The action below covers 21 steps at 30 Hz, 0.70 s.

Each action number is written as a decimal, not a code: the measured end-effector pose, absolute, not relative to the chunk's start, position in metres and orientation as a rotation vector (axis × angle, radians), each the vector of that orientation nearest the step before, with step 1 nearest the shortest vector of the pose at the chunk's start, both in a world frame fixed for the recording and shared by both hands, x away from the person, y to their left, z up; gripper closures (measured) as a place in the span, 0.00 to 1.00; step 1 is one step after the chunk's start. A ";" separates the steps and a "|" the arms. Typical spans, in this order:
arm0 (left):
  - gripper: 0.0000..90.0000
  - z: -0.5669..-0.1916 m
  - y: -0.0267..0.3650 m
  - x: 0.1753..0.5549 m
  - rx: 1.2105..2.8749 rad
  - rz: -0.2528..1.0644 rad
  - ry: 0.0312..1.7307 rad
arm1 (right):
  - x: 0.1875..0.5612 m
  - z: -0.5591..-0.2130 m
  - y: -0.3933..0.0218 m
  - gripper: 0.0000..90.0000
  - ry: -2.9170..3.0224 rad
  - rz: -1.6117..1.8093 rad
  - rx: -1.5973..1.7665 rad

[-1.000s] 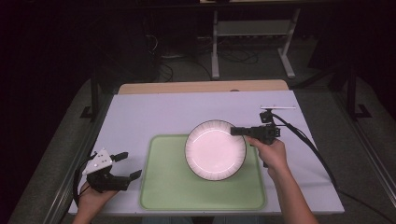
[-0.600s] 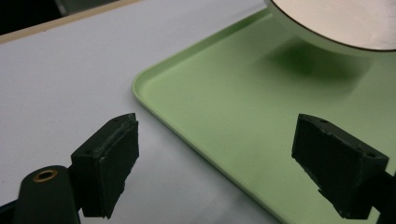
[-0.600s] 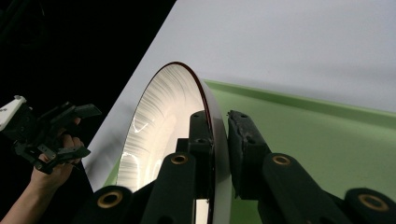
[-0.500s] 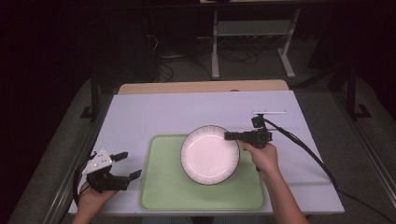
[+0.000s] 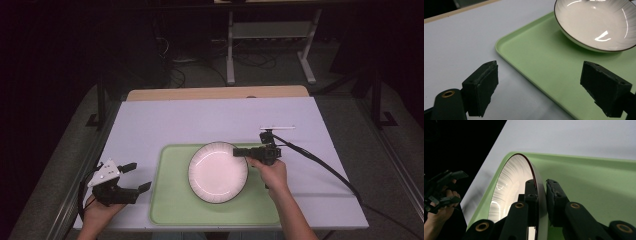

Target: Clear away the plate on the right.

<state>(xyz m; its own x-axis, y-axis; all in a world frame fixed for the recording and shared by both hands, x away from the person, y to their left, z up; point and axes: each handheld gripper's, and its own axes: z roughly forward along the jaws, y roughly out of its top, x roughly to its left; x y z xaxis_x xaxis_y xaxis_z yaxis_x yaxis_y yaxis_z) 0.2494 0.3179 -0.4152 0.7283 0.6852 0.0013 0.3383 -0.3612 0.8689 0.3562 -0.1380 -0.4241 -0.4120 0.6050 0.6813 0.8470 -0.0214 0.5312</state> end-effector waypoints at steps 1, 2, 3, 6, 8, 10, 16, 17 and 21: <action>0.16 -0.415 0.318 0.249 1.974 0.456 0.781 | 0.356 -0.427 -0.136 0.88 -2.007 -1.400 -1.540; 0.16 -0.415 0.318 0.249 1.975 0.455 0.780 | 0.356 -0.428 -0.135 0.88 -2.002 -1.394 -1.547; 0.16 -0.415 0.318 0.249 1.975 0.456 0.779 | 0.356 -0.430 -0.135 0.88 -1.998 -1.393 -1.546; 0.16 -0.415 0.318 0.249 1.974 0.456 0.779 | 0.355 -0.432 -0.133 0.89 -1.998 -1.393 -1.551; 0.16 -0.415 0.318 0.249 1.975 0.456 0.779 | 0.355 -0.432 -0.133 0.89 -2.005 -1.384 -1.562; 0.16 -0.415 0.318 0.249 1.976 0.455 0.778 | 0.355 -0.433 -0.133 0.90 -2.022 -1.370 -1.574; 0.16 -0.416 0.317 0.250 1.977 0.454 0.779 | 0.354 -0.438 -0.134 0.91 -2.072 -1.305 -1.618; 0.16 -0.416 0.317 0.250 1.976 0.455 0.779 | 0.354 -0.438 -0.134 0.92 -2.077 -1.299 -1.621; 0.16 -0.416 0.317 0.250 1.977 0.455 0.779 | 0.353 -0.439 -0.133 0.92 -2.099 -1.272 -1.632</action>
